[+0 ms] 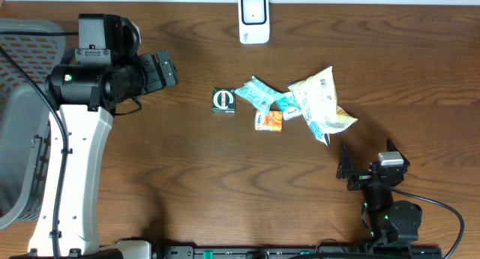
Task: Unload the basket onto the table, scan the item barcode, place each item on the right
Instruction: 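Carry the Zam-Buk box to the table beside the packs and release, then reach the right gripper toward the yellow-and-blue snack bag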
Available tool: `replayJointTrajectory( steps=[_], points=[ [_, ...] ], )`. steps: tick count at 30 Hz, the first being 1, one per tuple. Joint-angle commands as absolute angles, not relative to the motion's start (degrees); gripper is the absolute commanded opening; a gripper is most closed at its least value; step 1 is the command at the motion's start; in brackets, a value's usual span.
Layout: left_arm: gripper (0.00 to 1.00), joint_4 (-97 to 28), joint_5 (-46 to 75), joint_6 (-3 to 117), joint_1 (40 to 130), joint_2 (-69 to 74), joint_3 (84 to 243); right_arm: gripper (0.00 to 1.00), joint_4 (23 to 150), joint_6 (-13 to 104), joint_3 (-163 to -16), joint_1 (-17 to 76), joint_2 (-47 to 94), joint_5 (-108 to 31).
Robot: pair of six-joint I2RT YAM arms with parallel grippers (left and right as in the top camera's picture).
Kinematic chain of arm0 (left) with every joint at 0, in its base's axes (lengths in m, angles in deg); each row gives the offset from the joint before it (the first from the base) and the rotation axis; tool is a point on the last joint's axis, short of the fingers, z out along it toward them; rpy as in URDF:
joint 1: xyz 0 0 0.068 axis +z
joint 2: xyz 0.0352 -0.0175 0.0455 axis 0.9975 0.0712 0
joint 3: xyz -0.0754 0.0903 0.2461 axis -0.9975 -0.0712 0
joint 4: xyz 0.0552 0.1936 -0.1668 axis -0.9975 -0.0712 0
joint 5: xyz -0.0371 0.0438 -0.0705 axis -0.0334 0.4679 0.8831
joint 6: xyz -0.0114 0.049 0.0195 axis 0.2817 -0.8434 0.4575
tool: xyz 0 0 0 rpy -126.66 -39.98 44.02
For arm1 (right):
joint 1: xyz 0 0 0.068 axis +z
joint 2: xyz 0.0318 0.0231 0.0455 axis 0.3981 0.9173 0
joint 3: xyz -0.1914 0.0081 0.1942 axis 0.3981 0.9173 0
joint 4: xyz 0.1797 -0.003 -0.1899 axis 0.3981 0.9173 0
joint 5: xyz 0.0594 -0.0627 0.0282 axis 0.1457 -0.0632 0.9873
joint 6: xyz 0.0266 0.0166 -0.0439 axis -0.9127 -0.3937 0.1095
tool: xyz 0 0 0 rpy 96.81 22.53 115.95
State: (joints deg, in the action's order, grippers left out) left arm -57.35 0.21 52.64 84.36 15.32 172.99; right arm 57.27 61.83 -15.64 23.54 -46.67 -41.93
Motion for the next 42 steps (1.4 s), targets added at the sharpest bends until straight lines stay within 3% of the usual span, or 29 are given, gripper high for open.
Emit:
replayJointTrajectory(
  steps=[1, 15, 18, 21, 26, 29, 37, 42],
  points=[
    [0.98, -57.55, 0.01, 52.29, 84.55, 15.45, 173.19, 0.99, 57.51, 62.66, -15.60, 23.93, -46.93, -41.56],
    [0.98, -57.53, 0.01, 52.27, 84.58, 15.45, 173.19, 1.00, 57.43, 60.82, -15.60, 23.93, -46.93, -40.91],
    [0.98, -57.55, 0.01, 52.27, 84.55, 15.45, 173.19, 0.99, 56.99, 49.61, -15.60, 23.93, -46.93, -34.09],
    [0.98, -57.53, 0.01, 52.29, 84.55, 15.45, 173.19, 0.99, 56.25, 30.68, -15.60, 23.93, -46.93, -25.61],
    [0.98, -57.55, 0.01, 52.29, 84.55, 15.45, 173.19, 0.99, 51.79, 2.47, -15.60, 23.93, -46.93, -25.83],
    [0.98, -57.53, 0.01, 52.29, 84.55, 15.45, 173.19, 0.99, 46.67, -4.38, -15.60, 23.93, -46.91, -30.02],
    [0.98, -57.55, 0.01, 52.27, 84.55, 15.45, 173.19, 0.99, 16.90, -4.75, -16.47, 23.93, -45.40, -40.89],
    [0.98, -57.53, 0.01, 52.27, 84.55, 15.45, 173.19, 0.99, 16.99, 15.14, -26.75, 23.93, -36.13, -41.69]
  ],
)
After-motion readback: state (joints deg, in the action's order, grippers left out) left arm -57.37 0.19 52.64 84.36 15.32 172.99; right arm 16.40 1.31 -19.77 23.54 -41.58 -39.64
